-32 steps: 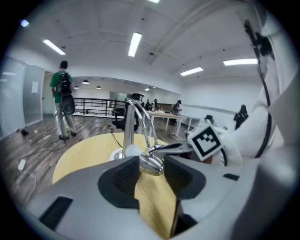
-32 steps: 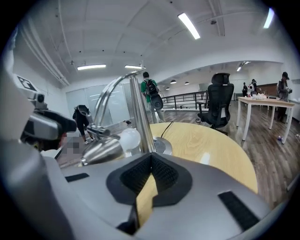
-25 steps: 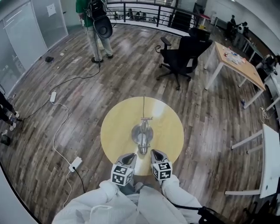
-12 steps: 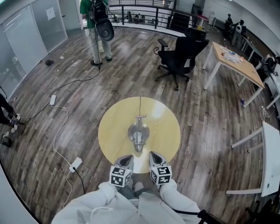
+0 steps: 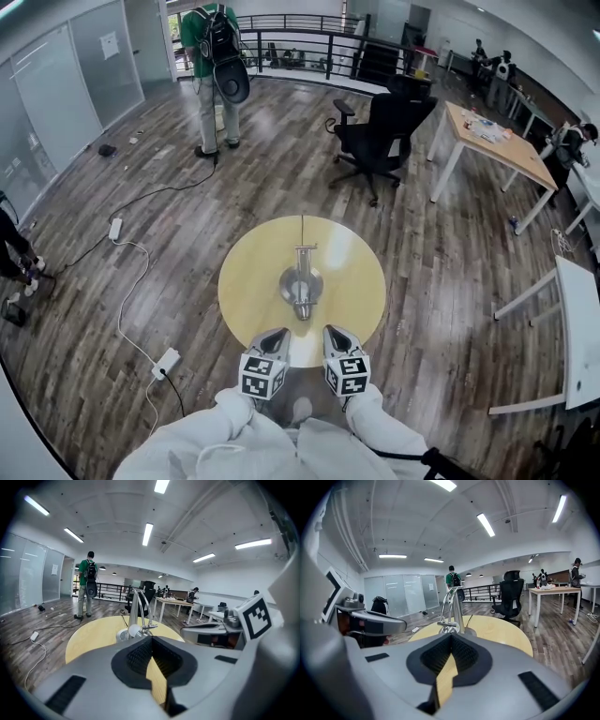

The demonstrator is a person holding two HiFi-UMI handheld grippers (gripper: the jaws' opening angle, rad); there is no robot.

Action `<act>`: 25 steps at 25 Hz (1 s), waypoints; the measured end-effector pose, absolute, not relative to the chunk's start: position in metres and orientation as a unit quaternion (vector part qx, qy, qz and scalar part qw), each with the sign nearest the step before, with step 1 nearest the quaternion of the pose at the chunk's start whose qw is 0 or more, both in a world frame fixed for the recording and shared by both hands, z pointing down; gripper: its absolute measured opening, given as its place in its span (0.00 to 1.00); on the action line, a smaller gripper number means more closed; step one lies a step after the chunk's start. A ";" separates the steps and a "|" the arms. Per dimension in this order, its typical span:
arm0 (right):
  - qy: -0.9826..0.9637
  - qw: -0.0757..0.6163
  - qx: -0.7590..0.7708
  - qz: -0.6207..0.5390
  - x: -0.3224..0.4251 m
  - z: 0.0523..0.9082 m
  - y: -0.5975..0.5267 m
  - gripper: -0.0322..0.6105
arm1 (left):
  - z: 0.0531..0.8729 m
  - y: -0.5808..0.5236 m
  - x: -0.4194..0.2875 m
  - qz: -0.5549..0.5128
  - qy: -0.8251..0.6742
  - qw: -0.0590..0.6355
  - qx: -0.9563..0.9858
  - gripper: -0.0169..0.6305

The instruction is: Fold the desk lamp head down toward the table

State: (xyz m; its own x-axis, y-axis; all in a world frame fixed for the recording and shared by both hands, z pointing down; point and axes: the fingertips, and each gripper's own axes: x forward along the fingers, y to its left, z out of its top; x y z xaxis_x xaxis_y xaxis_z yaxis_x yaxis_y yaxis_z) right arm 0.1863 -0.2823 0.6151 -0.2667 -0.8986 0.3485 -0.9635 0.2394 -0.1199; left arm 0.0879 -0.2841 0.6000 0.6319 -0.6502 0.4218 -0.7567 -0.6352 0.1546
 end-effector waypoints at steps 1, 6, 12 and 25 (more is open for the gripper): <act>-0.778 0.103 0.600 0.158 0.182 0.615 -0.276 0.07 | 0.599 -0.279 0.084 0.165 -0.394 0.162 0.890 0.03; -0.770 0.092 0.613 0.153 0.150 0.609 -0.242 0.07 | 0.587 -0.251 0.058 0.147 -0.383 0.151 0.900 0.03; -0.757 0.085 0.631 0.147 0.121 0.600 -0.198 0.07 | 0.572 -0.211 0.040 0.124 -0.367 0.144 0.911 0.03; -0.771 0.080 0.622 0.115 0.102 0.570 -0.173 0.07 | 0.559 -0.190 0.032 0.106 -0.384 0.143 0.906 0.03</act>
